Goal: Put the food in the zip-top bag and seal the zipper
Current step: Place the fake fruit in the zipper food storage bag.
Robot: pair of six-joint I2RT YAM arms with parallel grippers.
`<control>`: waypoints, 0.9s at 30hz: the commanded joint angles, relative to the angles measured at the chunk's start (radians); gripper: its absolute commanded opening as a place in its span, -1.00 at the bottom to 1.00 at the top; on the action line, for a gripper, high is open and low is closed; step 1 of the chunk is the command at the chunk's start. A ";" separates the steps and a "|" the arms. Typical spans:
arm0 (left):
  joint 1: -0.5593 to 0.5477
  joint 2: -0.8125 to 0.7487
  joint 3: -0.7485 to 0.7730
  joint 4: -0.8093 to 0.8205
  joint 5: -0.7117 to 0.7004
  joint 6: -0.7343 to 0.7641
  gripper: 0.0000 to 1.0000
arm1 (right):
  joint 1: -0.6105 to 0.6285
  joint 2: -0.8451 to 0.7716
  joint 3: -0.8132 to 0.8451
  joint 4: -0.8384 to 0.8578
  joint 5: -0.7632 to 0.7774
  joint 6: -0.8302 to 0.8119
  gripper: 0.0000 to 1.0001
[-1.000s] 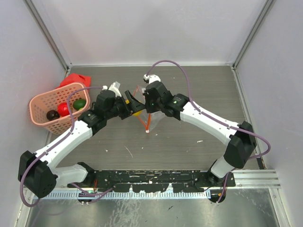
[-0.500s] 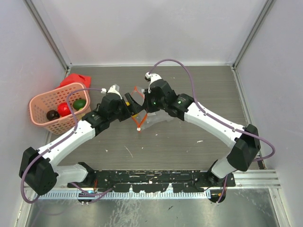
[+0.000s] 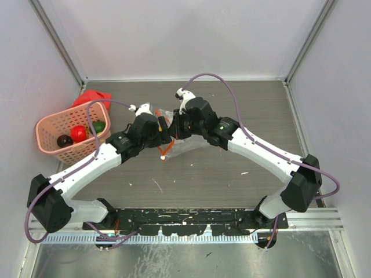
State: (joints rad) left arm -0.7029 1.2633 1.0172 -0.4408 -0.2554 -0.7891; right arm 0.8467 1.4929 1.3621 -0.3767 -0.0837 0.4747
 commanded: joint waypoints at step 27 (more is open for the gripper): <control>-0.010 -0.086 0.036 -0.038 -0.094 0.038 0.29 | 0.005 -0.097 -0.217 0.297 -0.177 0.167 -0.99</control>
State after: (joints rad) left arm -0.7151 1.2041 1.0336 -0.5480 -0.3614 -0.7425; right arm 0.8436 1.4162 1.1656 -0.1864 -0.1944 0.5877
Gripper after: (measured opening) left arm 0.736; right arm 0.039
